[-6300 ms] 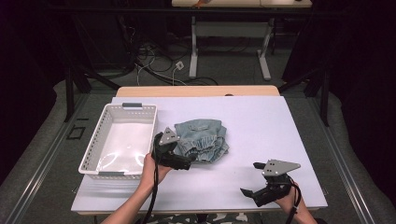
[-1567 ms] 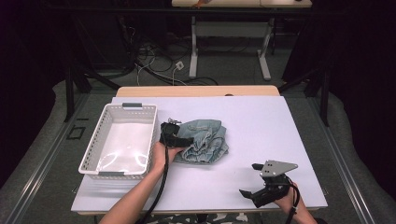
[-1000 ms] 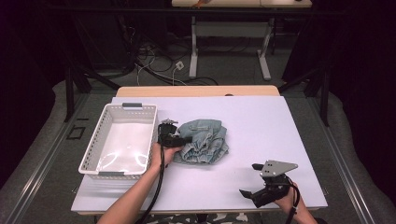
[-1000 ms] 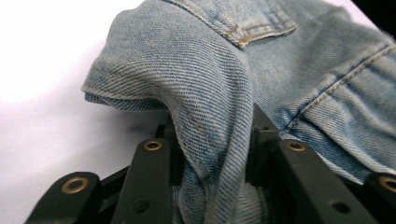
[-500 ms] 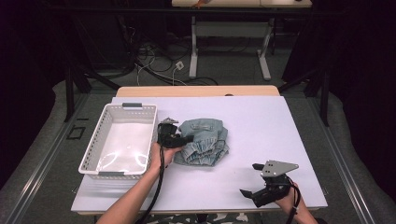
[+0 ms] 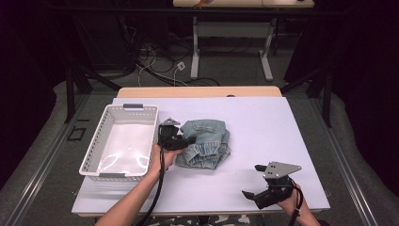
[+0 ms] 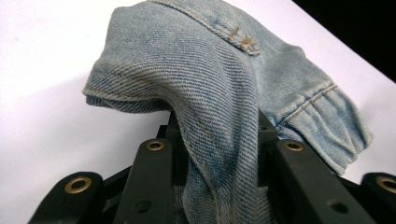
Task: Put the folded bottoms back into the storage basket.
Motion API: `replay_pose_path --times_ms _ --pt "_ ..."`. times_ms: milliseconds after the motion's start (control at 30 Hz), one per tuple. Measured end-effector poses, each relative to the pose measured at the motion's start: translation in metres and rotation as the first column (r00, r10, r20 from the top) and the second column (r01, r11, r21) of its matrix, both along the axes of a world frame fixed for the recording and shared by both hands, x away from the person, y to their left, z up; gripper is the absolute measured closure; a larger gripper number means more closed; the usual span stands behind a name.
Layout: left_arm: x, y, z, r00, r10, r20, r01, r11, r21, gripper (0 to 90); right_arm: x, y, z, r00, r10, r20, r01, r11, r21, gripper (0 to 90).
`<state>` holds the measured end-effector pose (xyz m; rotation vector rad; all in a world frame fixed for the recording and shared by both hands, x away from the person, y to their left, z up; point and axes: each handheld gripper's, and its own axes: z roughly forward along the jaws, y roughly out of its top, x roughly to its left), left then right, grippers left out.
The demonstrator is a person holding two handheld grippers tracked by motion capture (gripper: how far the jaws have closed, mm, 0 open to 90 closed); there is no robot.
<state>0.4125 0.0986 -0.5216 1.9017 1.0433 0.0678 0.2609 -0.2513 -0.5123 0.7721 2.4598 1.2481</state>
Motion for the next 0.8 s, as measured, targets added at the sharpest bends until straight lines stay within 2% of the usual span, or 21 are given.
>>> replay_pose_path --times_ms 200,300,533,800 --pt "-0.001 0.001 0.007 0.9995 -0.028 -0.015 0.028 0.9995 0.014 69.0 0.0 0.0 0.0 1.0 0.003 -0.001 -0.003 1.0 -0.002 2.5" --pt "-0.002 0.002 0.01 0.9993 -0.032 -0.019 0.032 0.9994 0.009 69.6 0.0 0.0 0.0 1.0 0.005 -0.002 -0.005 1.0 -0.005 2.5" --pt "-0.005 0.003 0.017 0.9996 -0.028 -0.003 0.028 0.9993 -0.023 70.2 0.0 0.0 0.0 1.0 0.005 -0.003 -0.005 1.0 -0.006 2.5" --pt "-0.008 0.002 0.024 0.9994 -0.032 0.011 0.033 0.9993 -0.018 70.6 0.0 0.0 0.0 1.0 0.007 -0.004 -0.007 1.0 -0.006 2.5"
